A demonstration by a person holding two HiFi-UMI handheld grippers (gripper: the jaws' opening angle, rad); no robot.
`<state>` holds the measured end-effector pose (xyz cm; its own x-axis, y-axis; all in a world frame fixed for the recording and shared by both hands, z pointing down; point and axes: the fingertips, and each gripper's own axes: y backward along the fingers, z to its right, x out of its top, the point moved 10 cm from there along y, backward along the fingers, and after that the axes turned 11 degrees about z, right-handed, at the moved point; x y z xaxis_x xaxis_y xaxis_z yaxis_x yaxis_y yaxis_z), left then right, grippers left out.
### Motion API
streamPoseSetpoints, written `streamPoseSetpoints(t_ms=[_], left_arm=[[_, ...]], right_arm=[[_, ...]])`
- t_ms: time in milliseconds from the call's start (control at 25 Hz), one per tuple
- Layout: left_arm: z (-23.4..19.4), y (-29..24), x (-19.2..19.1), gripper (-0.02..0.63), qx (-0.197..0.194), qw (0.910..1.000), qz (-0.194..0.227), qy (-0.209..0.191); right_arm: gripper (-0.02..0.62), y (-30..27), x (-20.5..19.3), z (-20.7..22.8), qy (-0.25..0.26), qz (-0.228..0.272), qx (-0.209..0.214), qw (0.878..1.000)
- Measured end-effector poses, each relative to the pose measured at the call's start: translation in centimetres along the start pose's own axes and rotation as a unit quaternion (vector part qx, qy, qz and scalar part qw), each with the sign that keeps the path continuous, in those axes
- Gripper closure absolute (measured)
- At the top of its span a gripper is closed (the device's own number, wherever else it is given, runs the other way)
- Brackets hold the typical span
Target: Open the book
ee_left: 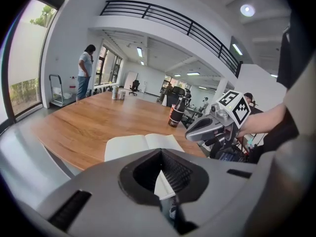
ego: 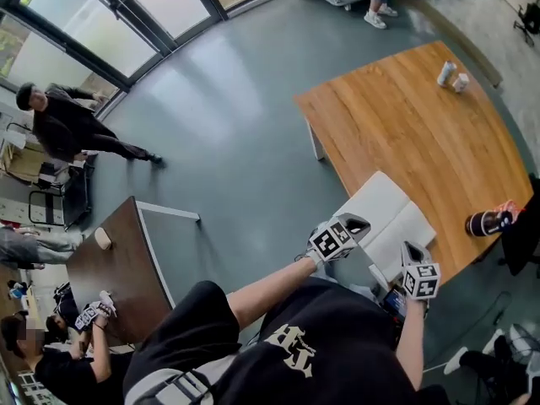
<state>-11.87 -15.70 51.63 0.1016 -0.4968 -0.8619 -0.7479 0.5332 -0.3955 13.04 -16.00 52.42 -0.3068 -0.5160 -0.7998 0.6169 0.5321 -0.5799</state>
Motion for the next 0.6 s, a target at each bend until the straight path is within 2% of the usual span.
streamPoseSetpoints(t_ms=[200, 360, 480, 600], left_arm=[[0.6, 1.5, 0.2, 0.601, -0.026, 0.9993, 0.026, 0.009], [1.3, 2.8, -0.5, 0.601, -0.056, 0.9980, 0.030, 0.007], [2.3, 4.7, -1.4, 0.601, -0.050, 0.9982, 0.032, -0.004], [4.7, 4.6, -1.9, 0.601, -0.048, 0.9982, 0.033, -0.009]], right_arm=[[0.609, 3.0, 0.2, -1.9, -0.016, 0.023, -0.043, 0.999], [0.609, 4.9, 0.0, -4.3, -0.030, 0.058, -0.077, 0.995], [0.609, 5.9, -0.8, -7.2, -0.020, 0.081, -0.073, 0.994], [0.609, 8.1, -2.7, -7.9, -0.011, 0.091, -0.072, 0.993]])
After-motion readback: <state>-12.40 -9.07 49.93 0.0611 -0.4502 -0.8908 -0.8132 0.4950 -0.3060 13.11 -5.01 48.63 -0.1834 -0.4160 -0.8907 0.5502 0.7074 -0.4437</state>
